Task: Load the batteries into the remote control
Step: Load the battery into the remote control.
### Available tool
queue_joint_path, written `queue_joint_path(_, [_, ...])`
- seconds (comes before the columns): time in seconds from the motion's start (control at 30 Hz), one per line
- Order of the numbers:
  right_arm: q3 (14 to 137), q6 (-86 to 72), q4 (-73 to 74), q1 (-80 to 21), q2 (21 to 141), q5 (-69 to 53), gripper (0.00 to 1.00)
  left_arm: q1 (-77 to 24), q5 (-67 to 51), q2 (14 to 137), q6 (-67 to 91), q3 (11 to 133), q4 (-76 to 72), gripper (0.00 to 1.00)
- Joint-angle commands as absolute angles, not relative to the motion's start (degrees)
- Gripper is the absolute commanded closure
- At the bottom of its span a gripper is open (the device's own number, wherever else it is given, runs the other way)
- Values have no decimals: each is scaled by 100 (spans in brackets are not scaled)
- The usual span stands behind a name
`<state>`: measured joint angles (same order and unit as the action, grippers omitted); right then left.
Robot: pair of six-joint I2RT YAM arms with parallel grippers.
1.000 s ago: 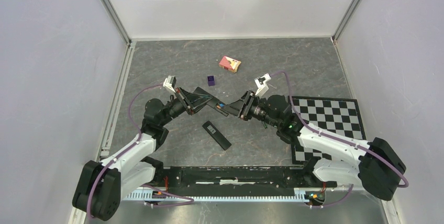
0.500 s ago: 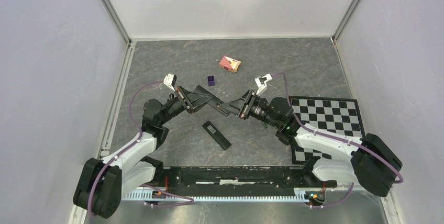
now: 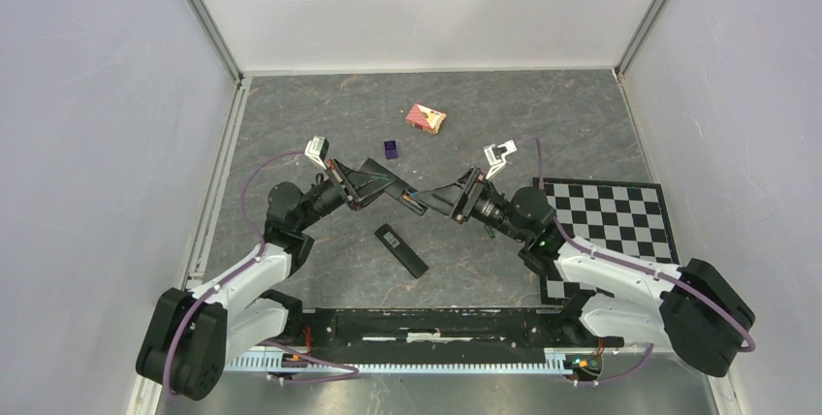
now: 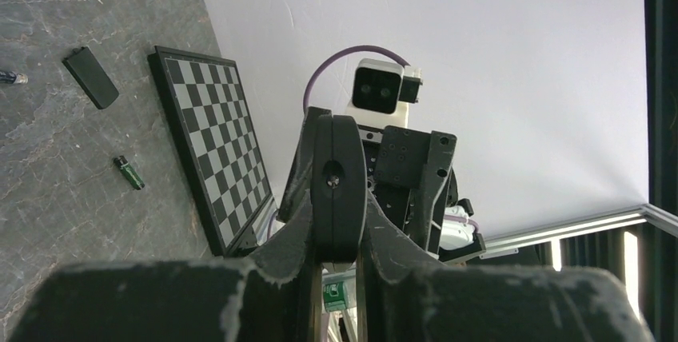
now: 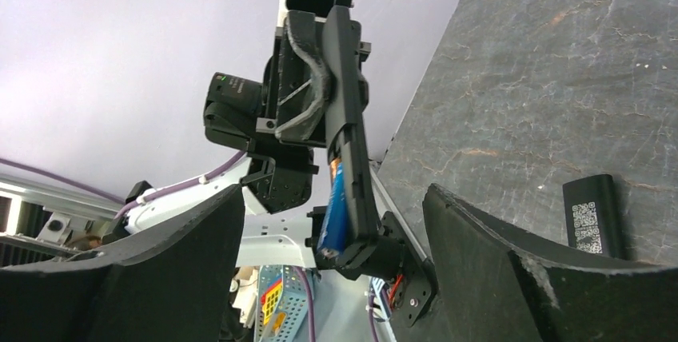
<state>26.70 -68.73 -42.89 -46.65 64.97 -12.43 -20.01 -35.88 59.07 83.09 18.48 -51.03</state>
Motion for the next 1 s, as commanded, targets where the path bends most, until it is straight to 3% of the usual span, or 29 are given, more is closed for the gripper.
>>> queue_joint_path(0.0, [2445, -6871, -4677, -4602, 6210, -1246, 15, -1986, -3428, 5946, 8506, 1991, -5264, 98])
queue_joint_path(0.23, [1648, -7820, -6479, -4377, 6328, -1567, 24, -1984, -3444, 5937, 9009, 1969, -5333, 98])
queue_joint_path(0.6, [1740, -7925, -7218, -4378, 6680, -1707, 20, -1979, -3454, 5970, 9187, 1960, -5247, 98])
queue_joint_path(0.83, [1974, -7945, -7267, -4379, 7050, -1773, 41, -1985, -3469, 6078, 9344, 1943, -5388, 98])
queue_joint_path(0.97, [2099, -8076, -7525, -4386, 7310, -1818, 48, -1985, -3480, 6126, 9435, 1873, -5552, 98])
